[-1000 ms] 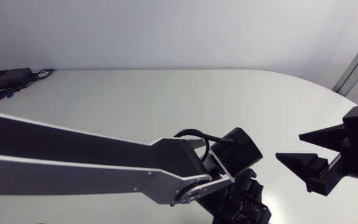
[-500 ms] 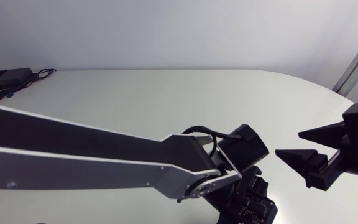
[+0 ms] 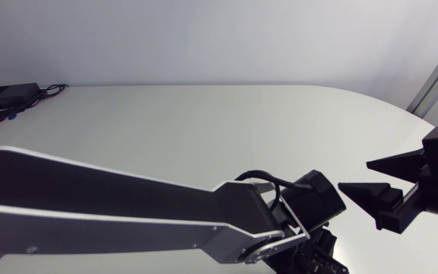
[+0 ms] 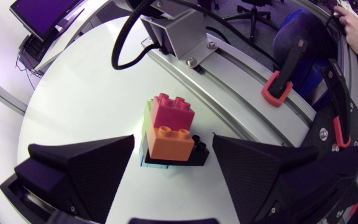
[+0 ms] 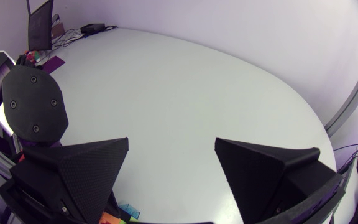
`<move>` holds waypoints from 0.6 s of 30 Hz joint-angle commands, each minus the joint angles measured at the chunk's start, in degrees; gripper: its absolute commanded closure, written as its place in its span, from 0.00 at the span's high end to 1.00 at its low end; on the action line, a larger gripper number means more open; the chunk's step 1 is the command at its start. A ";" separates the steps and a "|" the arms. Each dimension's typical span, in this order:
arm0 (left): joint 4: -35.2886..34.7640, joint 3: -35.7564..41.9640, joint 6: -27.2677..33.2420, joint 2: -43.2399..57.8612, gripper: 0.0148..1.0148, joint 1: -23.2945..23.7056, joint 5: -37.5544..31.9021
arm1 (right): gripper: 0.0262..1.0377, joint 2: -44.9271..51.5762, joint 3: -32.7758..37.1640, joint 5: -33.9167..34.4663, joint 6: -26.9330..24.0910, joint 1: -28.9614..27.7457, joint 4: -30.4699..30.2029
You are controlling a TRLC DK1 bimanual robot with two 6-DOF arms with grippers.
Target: Disassemble duplo
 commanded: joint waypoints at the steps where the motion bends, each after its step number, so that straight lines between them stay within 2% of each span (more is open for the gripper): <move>1: 0.34 1.93 -0.79 1.97 0.84 -0.28 -0.59 | 0.96 -0.45 -0.61 -0.56 -1.01 -0.89 -0.91; 4: 0.43 2.02 -0.97 2.14 0.78 -0.20 -0.59 | 0.96 -0.62 -0.79 -0.64 -1.09 -0.89 -0.91; 9: 1.13 1.84 -1.14 2.14 0.55 -0.20 -0.59 | 0.96 -0.88 -0.88 -0.82 -1.09 -0.98 -1.00; 15: 2.10 1.40 -1.67 2.14 0.52 -0.20 -0.77 | 0.96 -1.24 -0.79 -0.91 -1.09 -0.98 -1.44; 17: 2.80 1.14 -1.76 2.05 0.39 -0.20 -0.85 | 0.96 -1.32 -0.53 -1.17 -1.09 -0.89 -1.70; 18: 2.98 0.97 -1.85 2.05 0.35 -0.20 -0.94 | 0.96 -1.41 -0.44 -1.17 -1.09 -0.89 -1.70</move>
